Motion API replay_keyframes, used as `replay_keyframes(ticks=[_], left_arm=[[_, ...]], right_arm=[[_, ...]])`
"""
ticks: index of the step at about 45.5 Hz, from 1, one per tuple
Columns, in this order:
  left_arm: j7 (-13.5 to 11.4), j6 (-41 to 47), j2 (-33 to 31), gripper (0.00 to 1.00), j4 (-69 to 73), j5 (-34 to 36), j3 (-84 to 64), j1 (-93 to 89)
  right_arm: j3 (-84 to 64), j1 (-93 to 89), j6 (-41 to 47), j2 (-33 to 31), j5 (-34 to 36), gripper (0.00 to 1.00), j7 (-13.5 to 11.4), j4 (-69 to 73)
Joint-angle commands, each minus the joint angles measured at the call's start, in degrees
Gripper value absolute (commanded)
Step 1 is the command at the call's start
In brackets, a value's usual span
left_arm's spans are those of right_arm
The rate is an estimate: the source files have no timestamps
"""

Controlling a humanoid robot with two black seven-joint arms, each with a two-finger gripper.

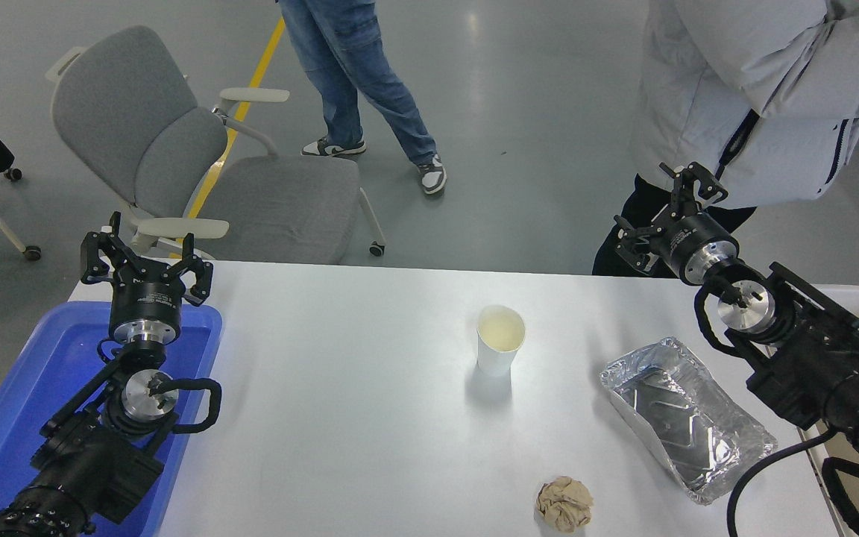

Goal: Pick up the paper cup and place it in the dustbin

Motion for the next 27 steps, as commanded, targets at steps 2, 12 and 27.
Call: replay_keyframes(ticks=[2, 12, 27], left_arm=[[0.0, 0.0, 0.0, 0.99, 0.0, 0.0, 0.0, 0.0], [0.0, 0.0, -0.1, 0.99, 0.0, 0.0, 0.0, 0.0], [0.0, 0.0, 0.0, 0.99, 0.0, 0.0, 0.0, 0.0]], right_arm=[[-9.7, -0.1, 0.0, -11.9, -6.0, 1.00, 0.1, 12.4], [-16.2, -0.4, -0.2, -22.0, -21.2, 1.00, 0.0, 28.0], [-34.1, 7.1, -0.4, -34.9, -35.3, 1.00, 0.1, 47.7]])
